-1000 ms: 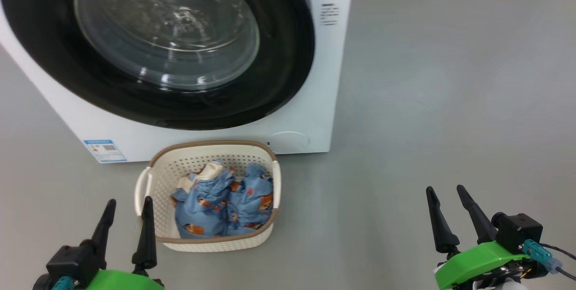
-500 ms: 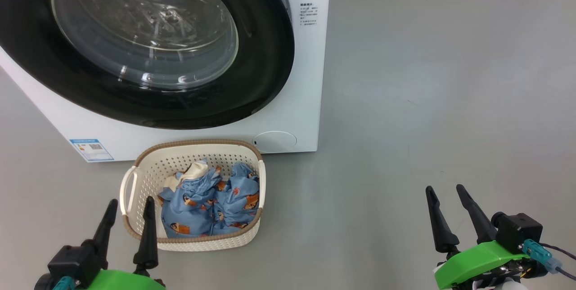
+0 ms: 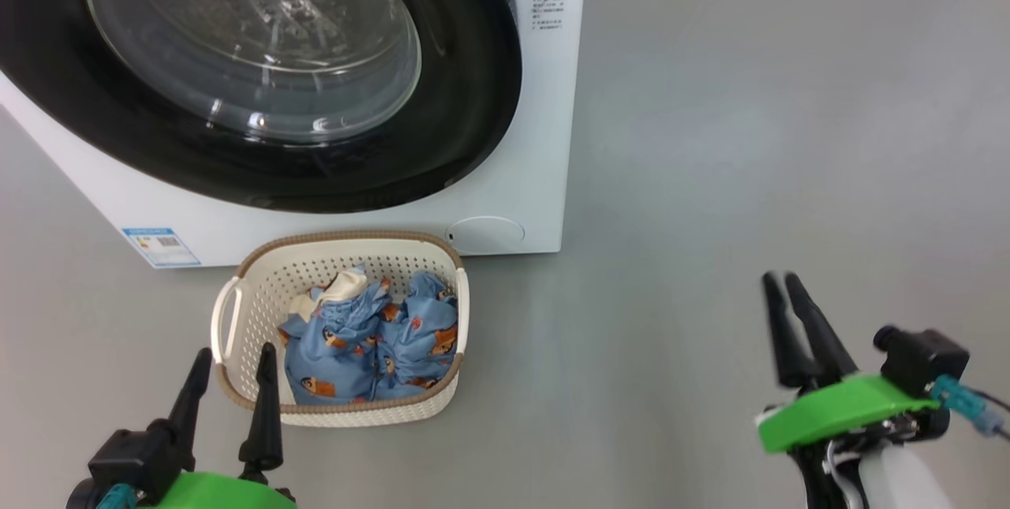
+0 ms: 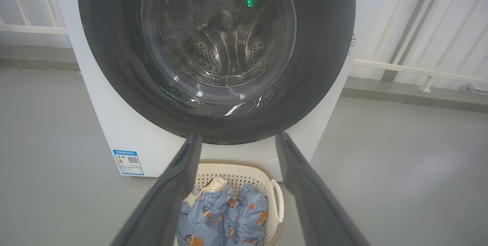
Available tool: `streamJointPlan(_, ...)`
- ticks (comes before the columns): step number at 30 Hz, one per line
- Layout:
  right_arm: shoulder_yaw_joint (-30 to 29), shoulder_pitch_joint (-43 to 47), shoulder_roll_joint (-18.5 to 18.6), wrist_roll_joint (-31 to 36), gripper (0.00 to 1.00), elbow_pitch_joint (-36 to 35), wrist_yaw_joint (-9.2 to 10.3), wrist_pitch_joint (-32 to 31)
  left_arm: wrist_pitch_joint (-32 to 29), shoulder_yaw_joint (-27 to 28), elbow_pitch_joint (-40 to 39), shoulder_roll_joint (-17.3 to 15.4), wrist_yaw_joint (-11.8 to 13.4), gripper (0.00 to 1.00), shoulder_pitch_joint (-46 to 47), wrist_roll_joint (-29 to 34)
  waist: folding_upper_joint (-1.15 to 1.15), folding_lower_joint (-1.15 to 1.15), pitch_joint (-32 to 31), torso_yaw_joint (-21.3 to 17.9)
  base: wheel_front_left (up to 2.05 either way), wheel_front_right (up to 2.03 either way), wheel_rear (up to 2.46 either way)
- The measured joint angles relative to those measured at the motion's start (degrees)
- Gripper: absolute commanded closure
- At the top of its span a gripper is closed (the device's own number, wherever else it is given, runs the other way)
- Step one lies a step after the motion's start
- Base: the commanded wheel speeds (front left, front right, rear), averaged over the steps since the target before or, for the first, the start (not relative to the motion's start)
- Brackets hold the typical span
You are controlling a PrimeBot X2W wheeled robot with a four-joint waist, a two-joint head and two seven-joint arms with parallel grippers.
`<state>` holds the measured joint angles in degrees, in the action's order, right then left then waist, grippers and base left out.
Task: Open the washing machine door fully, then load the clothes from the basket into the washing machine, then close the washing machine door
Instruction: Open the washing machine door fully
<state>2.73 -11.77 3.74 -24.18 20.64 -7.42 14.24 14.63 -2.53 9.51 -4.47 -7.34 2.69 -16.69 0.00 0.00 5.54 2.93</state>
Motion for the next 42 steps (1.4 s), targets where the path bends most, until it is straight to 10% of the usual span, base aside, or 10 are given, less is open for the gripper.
streamJointPlan(21,5.8,-21.9,2.1,-38.4,1.00,3.2,0.00,-0.6,0.0,-0.6,-1.0,1.9,0.0,0.00,7.3,-2.4,0.00,0.00,8.1,2.9,0.00,0.00,0.00)
streamJointPlan(42,12.1,-37.7,14.5,-65.7,1.00,3.6,0.00,-23.4,0.0,-4.4,-1.2,2.4,0.0,0.00,12.1,-5.1,0.00,0.00,15.8,9.1,0.00,0.00,0.00)
